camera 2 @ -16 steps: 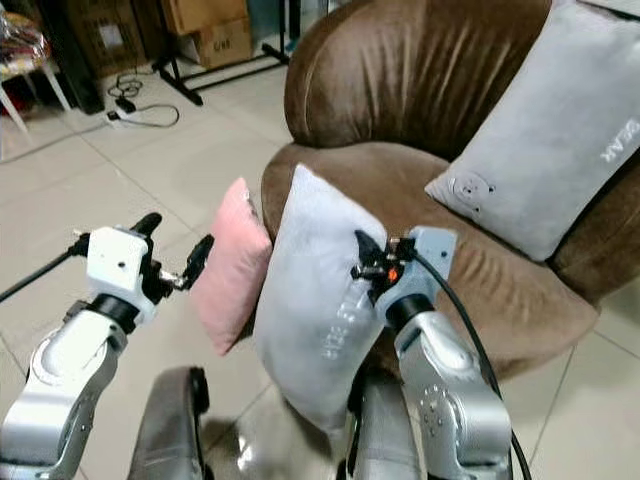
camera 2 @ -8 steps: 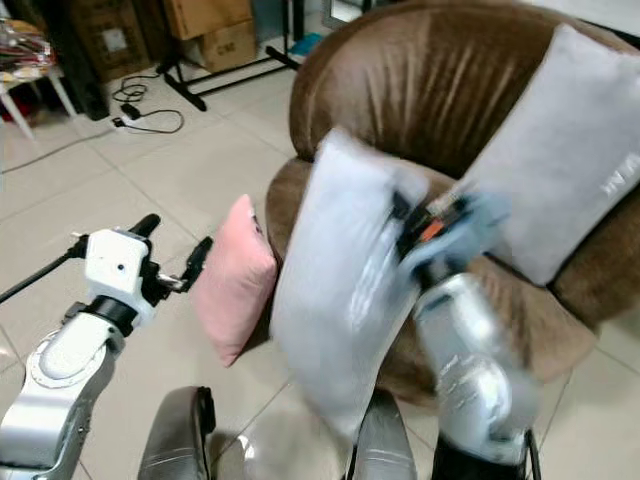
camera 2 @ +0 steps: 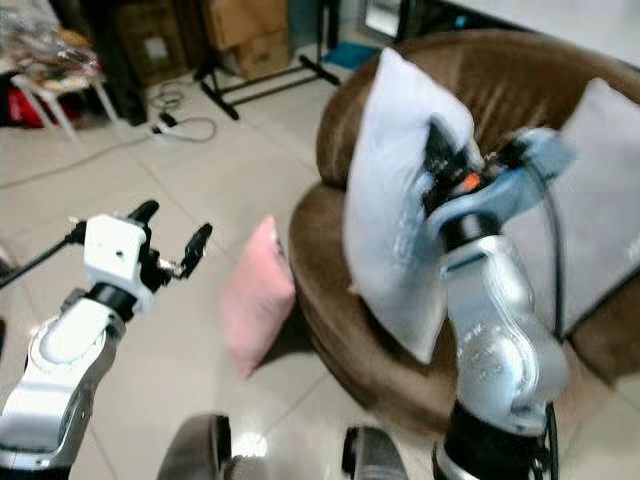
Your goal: Move the pillow to the sofa from floor
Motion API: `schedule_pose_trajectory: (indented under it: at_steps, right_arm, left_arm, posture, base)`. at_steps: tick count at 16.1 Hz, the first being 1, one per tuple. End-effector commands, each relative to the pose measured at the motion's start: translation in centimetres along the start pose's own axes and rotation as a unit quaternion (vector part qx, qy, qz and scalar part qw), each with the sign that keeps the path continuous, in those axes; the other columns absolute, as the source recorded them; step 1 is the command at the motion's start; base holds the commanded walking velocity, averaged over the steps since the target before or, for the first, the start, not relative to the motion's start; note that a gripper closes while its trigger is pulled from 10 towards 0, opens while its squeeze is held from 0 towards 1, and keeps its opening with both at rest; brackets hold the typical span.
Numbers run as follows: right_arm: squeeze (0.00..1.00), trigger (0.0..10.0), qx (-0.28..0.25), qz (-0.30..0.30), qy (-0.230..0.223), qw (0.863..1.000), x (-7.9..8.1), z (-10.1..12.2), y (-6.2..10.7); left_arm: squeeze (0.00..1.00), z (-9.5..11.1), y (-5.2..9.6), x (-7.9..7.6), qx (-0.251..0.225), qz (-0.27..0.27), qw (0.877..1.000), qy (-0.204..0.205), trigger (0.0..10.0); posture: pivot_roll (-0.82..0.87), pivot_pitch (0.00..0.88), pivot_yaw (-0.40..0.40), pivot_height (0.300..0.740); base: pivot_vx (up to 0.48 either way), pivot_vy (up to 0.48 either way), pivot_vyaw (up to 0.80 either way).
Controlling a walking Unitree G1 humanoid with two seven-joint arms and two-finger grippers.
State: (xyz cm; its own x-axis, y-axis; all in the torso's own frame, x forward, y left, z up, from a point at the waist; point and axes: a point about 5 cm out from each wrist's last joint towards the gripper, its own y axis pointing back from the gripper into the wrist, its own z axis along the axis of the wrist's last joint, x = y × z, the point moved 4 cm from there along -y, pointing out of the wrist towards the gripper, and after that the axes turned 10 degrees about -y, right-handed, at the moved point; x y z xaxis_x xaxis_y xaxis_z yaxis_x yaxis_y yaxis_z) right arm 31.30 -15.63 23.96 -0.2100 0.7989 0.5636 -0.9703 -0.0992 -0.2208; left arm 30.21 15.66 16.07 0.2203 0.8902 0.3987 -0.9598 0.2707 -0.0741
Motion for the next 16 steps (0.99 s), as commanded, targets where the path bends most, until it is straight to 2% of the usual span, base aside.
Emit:
schedule_pose_trajectory:
  at_steps: [1, 3, 4, 5, 6, 11, 13, 16]
  right_arm:
    - [0.0, 10.0, 0.035, 0.022, 0.025, 0.999, 0.8, -1.8, 0.0]
    - [0.0, 10.0, 0.074, -0.003, 0.033, 0.997, -0.2, -4.2, 0.4]
    - [0.0, 10.0, 0.128, -0.046, 0.06, 0.989, -2.1, -7.3, 1.4]
    - [0.0, 10.0, 0.178, -0.081, 0.089, 0.977, -3.7, -9.3, 2.3]
    - [0.0, 10.0, 0.188, -0.094, 0.08, 0.974, -4.3, -9.9, 2.4]
    - [0.0, 10.0, 0.152, -0.123, 0.077, 0.978, -5.6, -9.0, 2.4]
    - [0.0, 10.0, 0.132, -0.136, 0.076, 0.979, -6.0, -8.1, 2.4]
    - [0.0, 10.0, 0.122, -0.135, 0.08, 0.98, -6.0, -7.9, 2.6]
  left_arm:
    - [0.0, -0.2, -0.1, 0.4, 0.004, 0.007, 1.0, -0.006, 10.0]
    - [0.0, -0.3, 0.0, 0.4, 0.007, 0.008, 1.0, -0.009, 10.0]
    - [0.0, -0.4, 0.0, 0.5, 0.01, 0.013, 1.0, -0.011, 10.0]
    - [0.0, -0.5, 0.0, 0.7, 0.011, 0.016, 1.0, -0.013, 10.0]
    - [0.0, -0.5, -0.1, 0.8, 0.012, 0.018, 1.0, -0.014, 10.0]
    - [0.0, -0.6, -0.4, 0.9, 0.015, 0.017, 1.0, -0.014, 10.0]
    - [0.0, -1.3, -0.5, 1.0, 0.043, 0.016, 0.999, -0.011, 10.0]
    - [0.0, -1.8, -0.5, 0.5, 0.055, -0.008, 0.998, -0.005, 10.0]
  posture:
    - [-0.04, 0.0, -0.021, 0.692]
    - [-0.03, 0.0, -0.026, 0.702]
    - [-0.02, 0.0, -0.029, 0.712]
    - [-0.02, 0.0, -0.028, 0.722]
    - [-0.02, 0.0, -0.026, 0.732]
    - [-0.03, 0.0, -0.004, 0.74]
    - [-0.04, 0.0, 0.01, 0.74]
    - [-0.04, 0.0, 0.009, 0.74]
  base:
    - [0.0, 0.0, 0.0]
    - [0.0, 0.0, 0.0]
    - [0.0, 0.0, 0.0]
    - [0.0, 0.0, 0.0]
    - [0.0, 0.0, 0.0]
    - [0.0, 0.0, 0.0]
    - [0.0, 0.0, 0.0]
    - [0.0, 0.0, 0.0]
